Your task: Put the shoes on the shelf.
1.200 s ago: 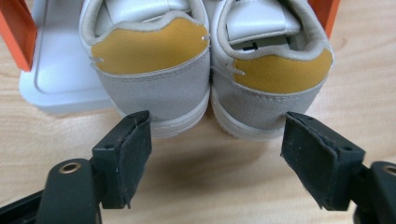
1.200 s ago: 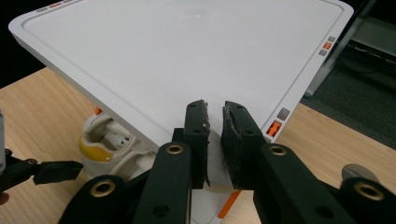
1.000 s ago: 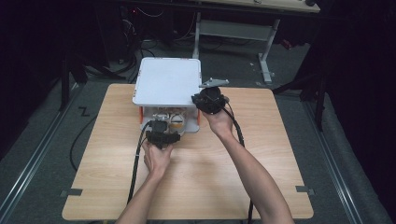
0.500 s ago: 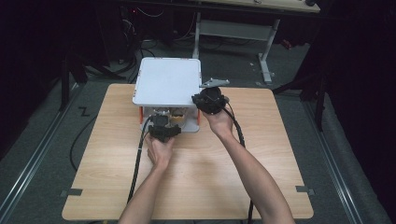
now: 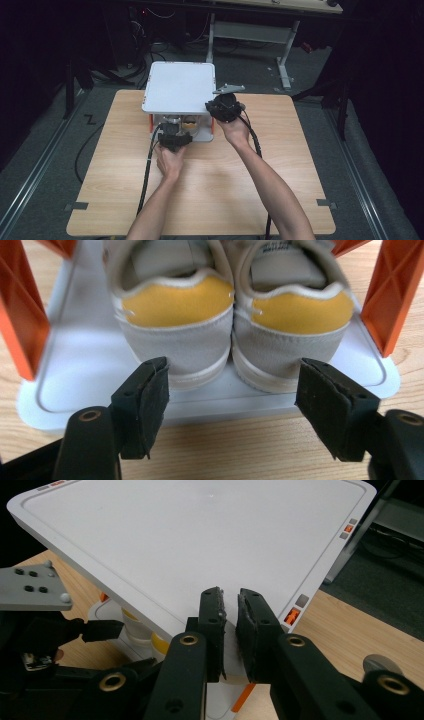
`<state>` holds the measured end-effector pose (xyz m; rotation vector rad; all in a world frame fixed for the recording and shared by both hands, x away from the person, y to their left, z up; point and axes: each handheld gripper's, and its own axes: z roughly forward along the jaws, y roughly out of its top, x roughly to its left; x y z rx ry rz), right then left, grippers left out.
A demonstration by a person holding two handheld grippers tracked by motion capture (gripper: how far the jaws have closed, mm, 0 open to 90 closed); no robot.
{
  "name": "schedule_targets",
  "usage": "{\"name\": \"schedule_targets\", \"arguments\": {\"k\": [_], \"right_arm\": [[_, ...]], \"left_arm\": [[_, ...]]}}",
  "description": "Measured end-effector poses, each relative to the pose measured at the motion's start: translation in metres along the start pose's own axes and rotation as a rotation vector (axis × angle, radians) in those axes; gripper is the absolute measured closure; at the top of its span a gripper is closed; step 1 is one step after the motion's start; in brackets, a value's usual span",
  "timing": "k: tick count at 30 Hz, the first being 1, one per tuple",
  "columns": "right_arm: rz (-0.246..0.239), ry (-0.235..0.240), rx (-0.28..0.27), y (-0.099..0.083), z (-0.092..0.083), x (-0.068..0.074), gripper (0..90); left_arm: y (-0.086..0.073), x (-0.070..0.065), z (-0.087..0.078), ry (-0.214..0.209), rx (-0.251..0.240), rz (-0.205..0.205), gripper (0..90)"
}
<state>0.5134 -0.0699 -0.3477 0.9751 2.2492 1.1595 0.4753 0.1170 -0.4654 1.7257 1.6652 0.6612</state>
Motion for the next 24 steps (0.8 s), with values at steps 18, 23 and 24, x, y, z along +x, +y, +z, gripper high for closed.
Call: {"name": "schedule_targets", "arguments": {"k": [18,23,24], "right_arm": [[0.077,0.043,-0.021,-0.009,-0.021,-0.011,59.0],[0.095,0.056,-0.026,-0.014,-0.035,-0.019,57.5],[0.095,0.056,-0.026,-0.014,-0.035,-0.019,57.5]], "left_arm": [[-0.005,0.013,-0.047,-0.153,-0.045,0.07,33.8],[-0.007,0.019,-0.061,-0.183,-0.053,0.082,33.5],[-0.007,0.019,-0.061,-0.183,-0.053,0.082,33.5]]}}
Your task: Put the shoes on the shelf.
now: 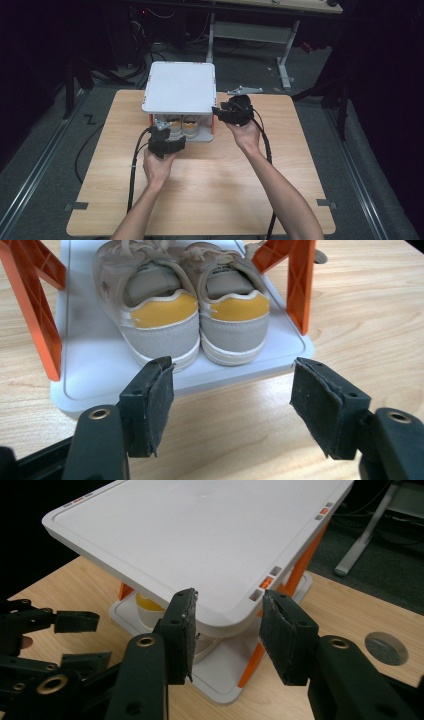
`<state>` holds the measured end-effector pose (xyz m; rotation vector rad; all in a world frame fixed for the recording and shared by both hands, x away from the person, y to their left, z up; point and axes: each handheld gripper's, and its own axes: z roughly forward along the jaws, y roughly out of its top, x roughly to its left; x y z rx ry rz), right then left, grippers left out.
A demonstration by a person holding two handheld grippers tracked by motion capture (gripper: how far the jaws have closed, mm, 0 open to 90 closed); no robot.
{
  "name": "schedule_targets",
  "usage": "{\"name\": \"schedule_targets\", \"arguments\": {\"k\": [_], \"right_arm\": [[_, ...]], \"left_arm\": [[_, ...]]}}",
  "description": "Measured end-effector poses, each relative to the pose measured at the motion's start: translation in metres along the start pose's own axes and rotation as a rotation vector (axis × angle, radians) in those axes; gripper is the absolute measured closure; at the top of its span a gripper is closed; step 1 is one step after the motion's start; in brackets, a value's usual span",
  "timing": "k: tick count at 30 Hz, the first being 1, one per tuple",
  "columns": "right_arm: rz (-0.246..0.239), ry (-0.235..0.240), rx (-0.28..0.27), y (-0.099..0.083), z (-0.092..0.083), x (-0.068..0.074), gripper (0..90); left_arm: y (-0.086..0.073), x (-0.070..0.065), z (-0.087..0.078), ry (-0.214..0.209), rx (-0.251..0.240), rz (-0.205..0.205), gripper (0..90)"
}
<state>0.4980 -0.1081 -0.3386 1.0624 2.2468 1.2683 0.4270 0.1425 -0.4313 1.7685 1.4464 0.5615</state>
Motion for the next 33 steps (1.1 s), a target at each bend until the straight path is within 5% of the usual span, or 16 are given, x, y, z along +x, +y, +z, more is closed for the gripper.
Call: {"name": "schedule_targets", "arguments": {"k": [12,33], "right_arm": [[0.04,0.006,-0.022,-0.021,-0.033,-0.018,56.3],[0.106,-0.007,-0.077,-0.095,-0.097,-0.045,55.2]], "left_arm": [[-0.002,-0.005,-0.026,-0.046,-0.046,0.035,33.7],[-0.029,-0.013,-0.047,-0.077,-0.086,0.083,32.9]]}}
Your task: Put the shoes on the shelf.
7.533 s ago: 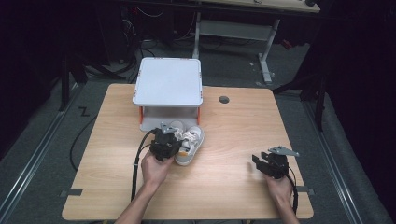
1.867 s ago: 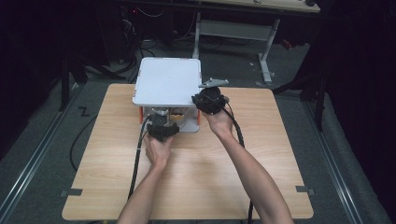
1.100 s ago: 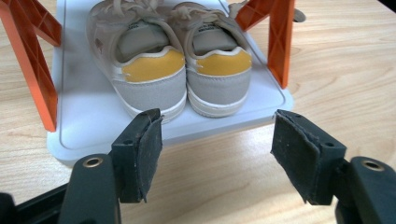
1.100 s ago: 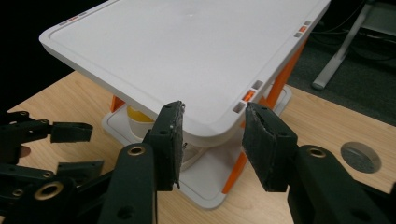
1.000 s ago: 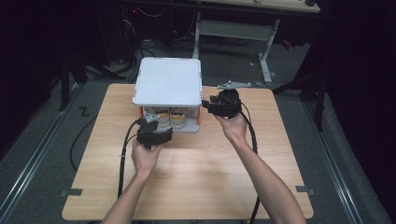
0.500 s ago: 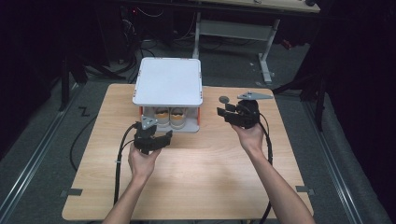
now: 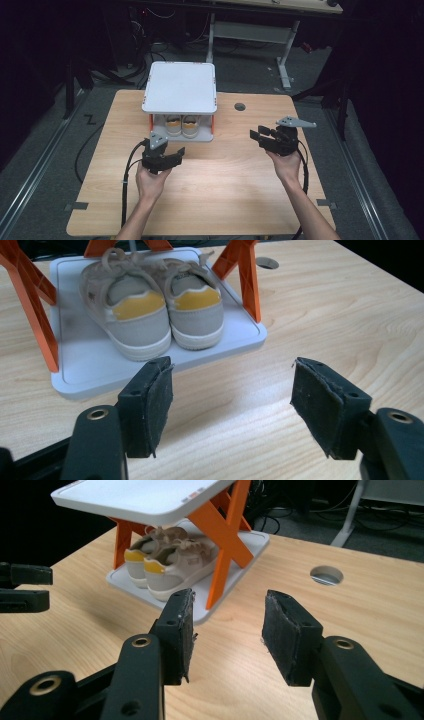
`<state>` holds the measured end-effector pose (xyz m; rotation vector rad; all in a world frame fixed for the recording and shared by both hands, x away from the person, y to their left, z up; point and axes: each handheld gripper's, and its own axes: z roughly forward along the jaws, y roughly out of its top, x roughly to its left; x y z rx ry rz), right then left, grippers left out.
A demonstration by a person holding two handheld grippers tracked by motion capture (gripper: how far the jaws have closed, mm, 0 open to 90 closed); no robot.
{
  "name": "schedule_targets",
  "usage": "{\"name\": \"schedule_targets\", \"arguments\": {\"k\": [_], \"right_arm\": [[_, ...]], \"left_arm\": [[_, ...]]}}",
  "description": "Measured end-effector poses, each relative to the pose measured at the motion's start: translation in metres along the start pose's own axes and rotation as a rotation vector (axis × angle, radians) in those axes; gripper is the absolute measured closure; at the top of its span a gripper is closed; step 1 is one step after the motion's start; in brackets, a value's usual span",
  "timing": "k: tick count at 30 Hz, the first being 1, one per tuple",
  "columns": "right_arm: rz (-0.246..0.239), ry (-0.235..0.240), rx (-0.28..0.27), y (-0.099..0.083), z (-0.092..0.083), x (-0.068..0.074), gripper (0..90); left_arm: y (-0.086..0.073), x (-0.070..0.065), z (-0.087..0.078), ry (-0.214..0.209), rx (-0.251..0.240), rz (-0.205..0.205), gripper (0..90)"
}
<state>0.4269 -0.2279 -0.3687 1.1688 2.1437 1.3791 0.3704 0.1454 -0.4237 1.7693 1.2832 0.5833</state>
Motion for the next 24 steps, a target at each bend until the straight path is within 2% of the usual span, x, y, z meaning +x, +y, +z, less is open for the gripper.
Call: {"name": "schedule_targets", "arguments": {"k": [2,5,7,13,16,19,20,24], "right_arm": [[0.013,-0.005,-0.009,-0.009,-0.004,-0.004,55.0],[0.074,0.013,-0.025,-0.025,-0.009,-0.01,54.7],[0.097,0.014,-0.028,-0.037,-0.01,-0.014,54.5],[0.128,-0.048,0.034,-0.075,-0.008,-0.027,53.6],[0.153,-0.065,0.063,-0.094,-0.007,-0.035,52.1],[0.158,-0.091,0.089,-0.104,-0.007,-0.038,51.4],[0.146,-0.126,0.106,-0.112,-0.006,-0.04,50.8],[0.103,-0.194,0.158,-0.123,0.001,-0.044,48.8]], "left_arm": [[-0.004,0.0,-0.001,-0.003,0.001,0.004,32.7],[-0.009,0.0,-0.001,-0.003,0.003,0.0,32.4],[-0.019,0.002,0.001,0.001,0.019,0.006,32.3],[-0.037,0.007,0.005,0.019,0.058,-0.011,32.2],[-0.051,0.011,0.012,0.052,0.093,-0.009,31.9],[-0.057,0.013,0.016,0.065,0.108,-0.017,31.7],[-0.062,0.014,0.02,0.085,0.128,-0.012,31.7],[-0.07,0.014,0.028,0.126,0.16,0.014,31.5]]}}
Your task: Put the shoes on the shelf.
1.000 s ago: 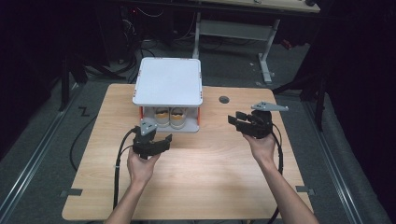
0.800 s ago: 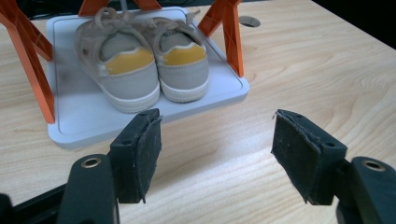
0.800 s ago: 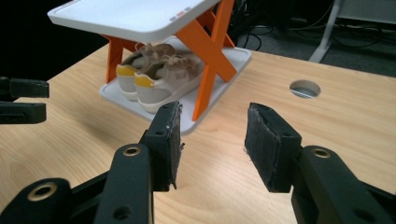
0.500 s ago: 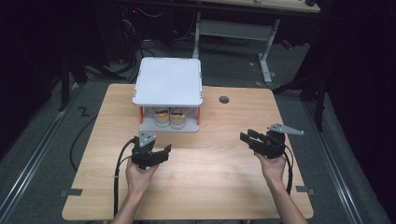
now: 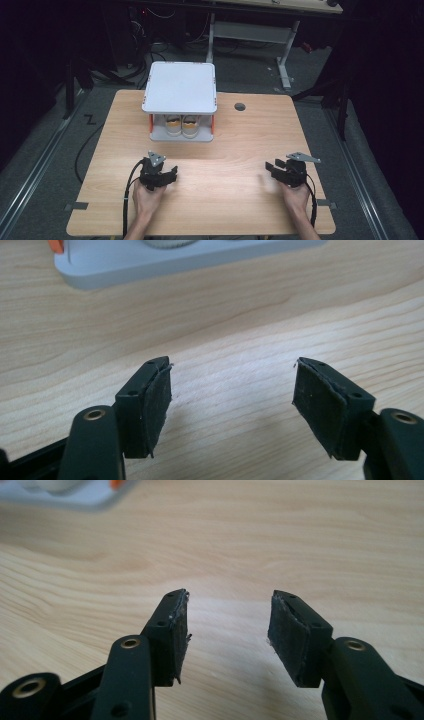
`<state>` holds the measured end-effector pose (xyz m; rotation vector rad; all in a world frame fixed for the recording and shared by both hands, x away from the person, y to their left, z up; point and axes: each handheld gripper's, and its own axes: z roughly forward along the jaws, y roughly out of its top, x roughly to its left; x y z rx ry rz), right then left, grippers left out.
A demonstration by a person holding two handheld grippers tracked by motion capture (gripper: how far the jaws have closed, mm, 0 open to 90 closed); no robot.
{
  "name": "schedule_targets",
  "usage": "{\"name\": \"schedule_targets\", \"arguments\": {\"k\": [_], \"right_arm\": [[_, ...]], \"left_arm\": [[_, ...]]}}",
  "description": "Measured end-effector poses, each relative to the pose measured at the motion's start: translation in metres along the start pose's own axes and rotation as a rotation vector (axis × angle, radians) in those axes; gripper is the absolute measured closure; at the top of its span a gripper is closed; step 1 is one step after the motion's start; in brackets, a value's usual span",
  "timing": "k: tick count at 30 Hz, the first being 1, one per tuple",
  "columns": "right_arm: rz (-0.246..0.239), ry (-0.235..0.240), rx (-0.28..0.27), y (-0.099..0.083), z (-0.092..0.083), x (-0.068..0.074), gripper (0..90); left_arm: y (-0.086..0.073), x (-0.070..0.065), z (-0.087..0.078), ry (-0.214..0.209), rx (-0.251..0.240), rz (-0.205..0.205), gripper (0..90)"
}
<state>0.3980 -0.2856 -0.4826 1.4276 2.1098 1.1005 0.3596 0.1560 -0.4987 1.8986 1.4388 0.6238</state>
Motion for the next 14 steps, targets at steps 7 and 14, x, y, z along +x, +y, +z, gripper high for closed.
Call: {"name": "schedule_targets", "arguments": {"k": [7,14], "right_arm": [[-0.033,-0.062,0.059,-0.01,0.012,0.001,46.3],[-0.096,-0.103,0.055,-0.014,0.014,0.007,43.5]], "left_arm": [[-0.005,0.001,0.005,0.023,0.004,0.007,30.2],[-0.005,0.001,0.005,0.022,0.004,0.007,29.9]]}}
